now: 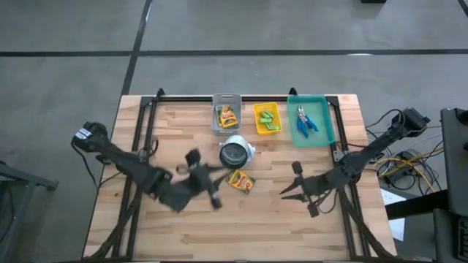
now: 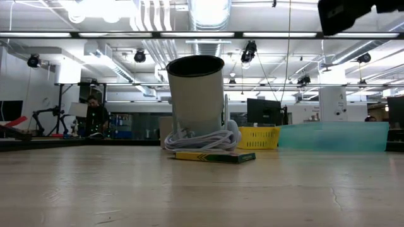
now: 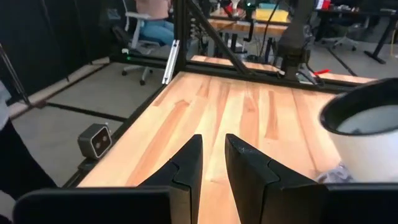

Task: Pick & Place School Supplies
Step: Put the pack of crayon into the gray bin

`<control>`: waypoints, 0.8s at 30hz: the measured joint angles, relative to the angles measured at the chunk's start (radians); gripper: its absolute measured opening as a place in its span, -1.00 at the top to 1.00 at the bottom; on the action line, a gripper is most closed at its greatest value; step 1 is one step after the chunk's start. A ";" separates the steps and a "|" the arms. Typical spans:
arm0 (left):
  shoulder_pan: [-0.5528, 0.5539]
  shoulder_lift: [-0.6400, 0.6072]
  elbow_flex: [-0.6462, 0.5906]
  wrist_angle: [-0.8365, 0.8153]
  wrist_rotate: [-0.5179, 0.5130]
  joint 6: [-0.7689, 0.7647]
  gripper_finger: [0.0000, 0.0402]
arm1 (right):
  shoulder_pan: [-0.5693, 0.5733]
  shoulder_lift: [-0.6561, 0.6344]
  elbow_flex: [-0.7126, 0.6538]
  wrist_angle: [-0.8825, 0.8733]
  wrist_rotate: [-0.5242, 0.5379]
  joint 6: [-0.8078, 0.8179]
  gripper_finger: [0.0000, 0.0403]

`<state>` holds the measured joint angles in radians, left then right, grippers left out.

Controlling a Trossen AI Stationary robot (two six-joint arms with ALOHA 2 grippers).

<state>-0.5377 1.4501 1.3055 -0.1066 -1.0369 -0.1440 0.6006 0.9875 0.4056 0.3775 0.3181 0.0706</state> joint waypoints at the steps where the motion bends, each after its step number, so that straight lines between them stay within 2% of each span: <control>1: -0.030 0.000 -0.021 -0.001 -0.003 -0.002 0.58 | 0.000 0.029 0.021 0.000 0.000 0.000 0.66; 6: -0.156 0.001 -0.149 -0.001 0.001 -0.129 0.58 | -0.022 0.177 0.110 0.000 0.000 0.037 0.66; 12: -0.209 0.001 -0.333 0.001 0.002 -0.468 0.58 | -0.093 0.340 0.164 0.010 0.004 0.211 0.66; 15: -0.211 0.001 -0.420 0.000 0.027 -0.615 0.59 | -0.134 0.414 0.169 0.073 0.008 0.257 0.66; 19: -0.211 0.001 -0.510 0.001 0.034 -0.708 0.59 | -0.183 0.498 0.181 0.145 0.024 0.274 0.66; 24: -0.204 0.001 -0.593 0.010 0.035 -0.743 0.59 | -0.234 0.595 0.199 0.156 0.026 0.319 0.66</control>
<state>-0.7417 1.4509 0.7126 -0.0963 -1.0016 -0.8873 0.3666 1.5825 0.6051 0.5334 0.3439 0.3893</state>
